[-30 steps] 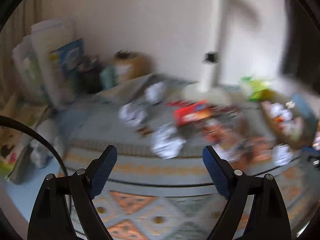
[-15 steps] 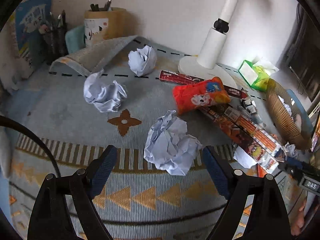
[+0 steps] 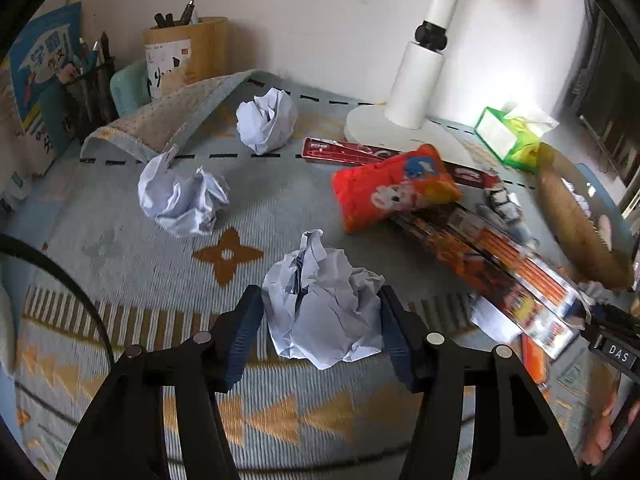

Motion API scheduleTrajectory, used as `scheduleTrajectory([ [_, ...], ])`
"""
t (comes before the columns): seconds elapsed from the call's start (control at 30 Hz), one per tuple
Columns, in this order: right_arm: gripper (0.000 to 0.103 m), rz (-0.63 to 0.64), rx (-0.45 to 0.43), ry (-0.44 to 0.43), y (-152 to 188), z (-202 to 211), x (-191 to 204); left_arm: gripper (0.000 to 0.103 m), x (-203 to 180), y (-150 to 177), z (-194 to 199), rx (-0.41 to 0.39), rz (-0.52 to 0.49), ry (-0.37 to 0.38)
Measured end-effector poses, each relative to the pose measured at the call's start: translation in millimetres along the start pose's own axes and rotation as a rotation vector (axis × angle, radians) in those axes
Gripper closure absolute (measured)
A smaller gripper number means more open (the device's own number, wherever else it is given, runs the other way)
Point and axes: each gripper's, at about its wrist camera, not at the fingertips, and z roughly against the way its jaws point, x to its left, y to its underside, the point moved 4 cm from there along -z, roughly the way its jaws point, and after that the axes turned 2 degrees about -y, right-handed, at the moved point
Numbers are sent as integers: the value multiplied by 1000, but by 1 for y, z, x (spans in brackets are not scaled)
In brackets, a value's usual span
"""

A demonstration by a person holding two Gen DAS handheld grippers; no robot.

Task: Organize objects
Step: 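Grasp a crumpled paper ball with the left tool while the right tool grasps the pink juice box, then carry the paper ball and juice box to the brown bowl and release both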

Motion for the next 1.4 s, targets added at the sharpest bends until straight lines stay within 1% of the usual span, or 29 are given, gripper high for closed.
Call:
scheduleTrajectory([
  [0.07,62,5,-10,-31,6,13,-3,48,-3,6,14,-14,-5,1],
  [0.2,62,73,-25,-73,29,45,-1,48,-12,27,48,-32,-10,15],
  [0.27,62,101,-19,-112,47,60,-3,48,-19,42,62,-28,-12,24],
  [0.33,62,132,-1,-113,61,68,-5,48,-26,58,71,-10,-15,43],
  [0.43,62,168,28,-97,87,82,-14,48,-39,80,79,7,-21,54],
  [0.47,62,169,31,-96,91,84,-16,48,-44,86,79,14,-24,50],
  [0.57,62,171,39,-91,107,90,-29,48,-56,102,76,29,-38,30],
  [0.6,61,167,48,-93,110,90,-32,48,-60,106,73,38,-43,17],
  [0.67,60,143,90,-113,116,88,-41,48,-66,110,73,35,-49,-2],
  [0.7,59,133,91,-127,117,89,-43,48,-68,111,74,27,-62,-22],
  [0.73,57,124,85,-136,116,90,-44,48,-71,112,75,27,-69,-25],
  [0.77,53,118,81,-136,115,91,-45,48,-72,113,75,29,-73,-23],
  [0.87,35,111,64,-127,114,93,-42,48,-74,116,76,35,-77,-23],
  [0.93,35,109,65,-140,114,91,-35,48,-77,117,78,38,-78,-17],
  [0.97,35,116,70,-135,114,89,-31,48,-80,117,79,38,-81,-14],
  [1.03,42,149,74,-91,113,85,-21,48,-85,118,82,36,-96,-10],
  [1.1,63,203,54,-15,115,86,-14,48,-92,117,84,31,-118,-4],
  [1.13,63,219,51,1,116,85,-12,48,-95,116,85,29,-132,1],
  [1.17,63,214,38,-5,116,88,-12,48,-99,115,86,27,-146,0],
  [1.23,63,167,3,-62,112,99,-14,48,-108,113,89,23,-176,-14],
  [1.27,63,152,-10,-79,110,104,-15,48,-113,110,92,24,-181,-4],
  [1.33,63,113,-53,-97,99,118,-21,48,-124,101,100,13,-181,45],
  [1.4,63,76,-90,-115,84,134,-34,48,-141,84,113,-25,-192,94],
])
